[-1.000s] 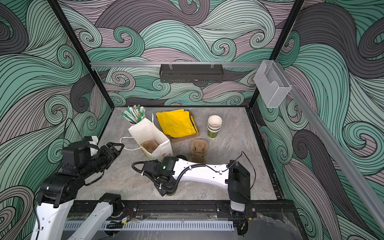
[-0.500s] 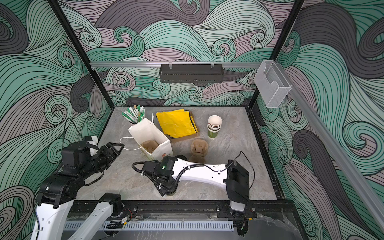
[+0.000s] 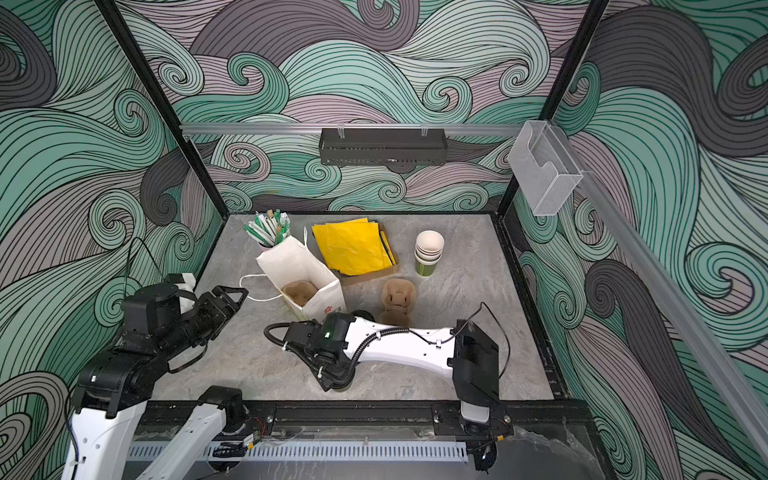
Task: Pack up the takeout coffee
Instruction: 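Close the right gripper around the green cup's black lid, then lift the green cup and carry it over the bag with the right gripper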
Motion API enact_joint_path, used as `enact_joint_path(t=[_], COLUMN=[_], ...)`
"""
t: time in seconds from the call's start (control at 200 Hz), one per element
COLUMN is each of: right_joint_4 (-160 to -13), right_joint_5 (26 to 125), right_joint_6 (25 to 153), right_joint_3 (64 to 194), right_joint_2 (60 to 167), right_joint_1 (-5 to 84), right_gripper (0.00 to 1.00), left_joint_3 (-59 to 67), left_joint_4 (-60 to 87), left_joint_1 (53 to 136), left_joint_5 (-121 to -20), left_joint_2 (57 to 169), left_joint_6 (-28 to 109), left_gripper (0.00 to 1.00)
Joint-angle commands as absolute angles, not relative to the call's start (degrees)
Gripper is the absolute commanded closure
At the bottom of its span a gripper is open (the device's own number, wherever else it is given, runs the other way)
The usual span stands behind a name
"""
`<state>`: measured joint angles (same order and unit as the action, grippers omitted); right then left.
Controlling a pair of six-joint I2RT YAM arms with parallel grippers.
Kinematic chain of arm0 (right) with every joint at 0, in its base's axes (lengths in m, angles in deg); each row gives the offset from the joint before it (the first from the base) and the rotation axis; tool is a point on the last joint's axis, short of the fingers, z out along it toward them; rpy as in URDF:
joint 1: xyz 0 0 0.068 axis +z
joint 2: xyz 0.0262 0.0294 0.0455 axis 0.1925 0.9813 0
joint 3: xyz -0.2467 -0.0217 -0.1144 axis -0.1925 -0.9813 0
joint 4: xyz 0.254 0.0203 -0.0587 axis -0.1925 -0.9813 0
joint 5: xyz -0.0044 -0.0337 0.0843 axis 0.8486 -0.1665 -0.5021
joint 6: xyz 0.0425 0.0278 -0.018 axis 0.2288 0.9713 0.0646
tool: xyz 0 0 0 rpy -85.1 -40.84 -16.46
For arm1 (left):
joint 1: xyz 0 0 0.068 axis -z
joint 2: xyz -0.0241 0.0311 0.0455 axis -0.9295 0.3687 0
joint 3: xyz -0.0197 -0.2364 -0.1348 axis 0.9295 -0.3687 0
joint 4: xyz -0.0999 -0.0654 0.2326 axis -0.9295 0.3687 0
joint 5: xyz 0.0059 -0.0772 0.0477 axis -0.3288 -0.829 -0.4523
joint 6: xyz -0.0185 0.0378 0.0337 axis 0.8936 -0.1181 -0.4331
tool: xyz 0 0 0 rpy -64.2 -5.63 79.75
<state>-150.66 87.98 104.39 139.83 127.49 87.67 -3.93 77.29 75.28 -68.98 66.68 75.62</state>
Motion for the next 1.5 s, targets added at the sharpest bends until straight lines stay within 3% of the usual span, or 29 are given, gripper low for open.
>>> enact_joint_path(t=[0.0,0.53,1.151,1.366,1.491], right_joint_4=[-153.42,-164.54,-177.15,-183.1,-184.66], right_joint_5=[87.72,87.94,86.92,86.49,87.39], right_joint_6=[105.42,106.74,93.35,89.69,87.93], right_joint_3=[139.69,143.88,166.88,177.54,183.65], right_joint_2=[125.03,115.77,115.45,119.33,121.53], right_joint_1=[87.65,87.91,84.13,82.67,81.45], right_gripper=[0.31,0.35,0.35,0.35,0.35], left_joint_3=[-2.59,-2.58,-3.18,-3.79,-4.05], left_joint_4=[78.32,75.6,71.69,71.34,70.94], left_joint_1=[74.86,74.82,74.87,74.82,74.87], left_joint_5=[-67.96,-70.74,-73.95,-74.09,-74.46], left_joint_2=[66.2,68.6,73.91,74.19,74.11], left_joint_6=[75.72,73.95,71.88,71.6,71.7], left_gripper=[0.29,0.27,0.25,0.28,0.38])
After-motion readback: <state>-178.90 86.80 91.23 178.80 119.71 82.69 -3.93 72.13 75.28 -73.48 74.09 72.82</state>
